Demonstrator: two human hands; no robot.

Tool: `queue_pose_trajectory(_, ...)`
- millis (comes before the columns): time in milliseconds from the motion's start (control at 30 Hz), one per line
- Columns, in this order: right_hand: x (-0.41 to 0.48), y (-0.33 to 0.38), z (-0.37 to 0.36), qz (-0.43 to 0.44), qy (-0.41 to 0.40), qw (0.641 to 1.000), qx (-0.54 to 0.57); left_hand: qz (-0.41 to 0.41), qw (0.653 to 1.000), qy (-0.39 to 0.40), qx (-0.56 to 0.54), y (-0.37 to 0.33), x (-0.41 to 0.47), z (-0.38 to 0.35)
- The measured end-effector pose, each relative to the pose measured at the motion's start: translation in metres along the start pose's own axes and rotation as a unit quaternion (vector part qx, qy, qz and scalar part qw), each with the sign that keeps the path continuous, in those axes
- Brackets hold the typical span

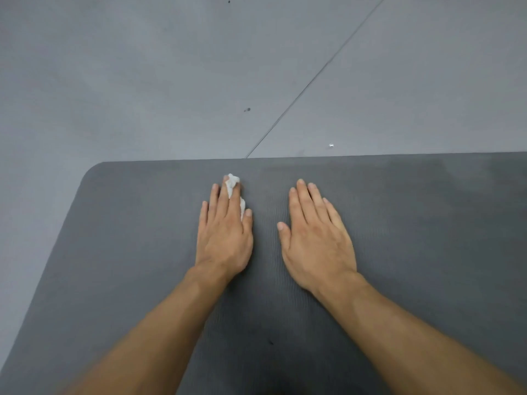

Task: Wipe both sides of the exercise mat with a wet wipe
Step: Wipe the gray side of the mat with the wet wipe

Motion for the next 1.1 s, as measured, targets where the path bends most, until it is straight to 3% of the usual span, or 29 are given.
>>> queue_pose_trajectory(167, 0.012, 0.021, -0.008, 0.011, 0.005, 1.000, -0.004, -0.042, 0.999, 0.025, 0.016, -0.005, 0.000, 0.000)
queue_pose_trajectory(400, 0.010, 0.020, -0.006, 0.017, 0.019, 1.000, 0.011, 0.080, 0.997, 0.001, 0.012, 0.082, 0.007, 0.023)
queue_pose_trajectory(600, 0.009, 0.020, -0.008, 0.018, 0.023, 1.000, 0.011, 0.089, 0.995, -0.044, 0.009, 0.074, 0.000, 0.013)
queue_pose_trajectory(767, 0.012, 0.024, -0.009, 0.014, 0.012, 1.000, 0.007, 0.080, 0.996, -0.032, 0.028, 0.077, 0.002, 0.011)
queue_pose_trajectory(1100, 0.077, 0.068, -0.022, 0.175, 0.070, 0.982, -0.017, 0.102, 0.994, -0.041, 0.023, 0.077, 0.003, 0.014)
Point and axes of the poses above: each hand's wrist, its own x-axis towards the middle knuckle, its own z-axis out of the back of the hand, y = z × x, the point moved 3 cm from there along x, towards the middle knuckle, and after that the axes turned 4 degrees about -y, right-handed, at the moved point
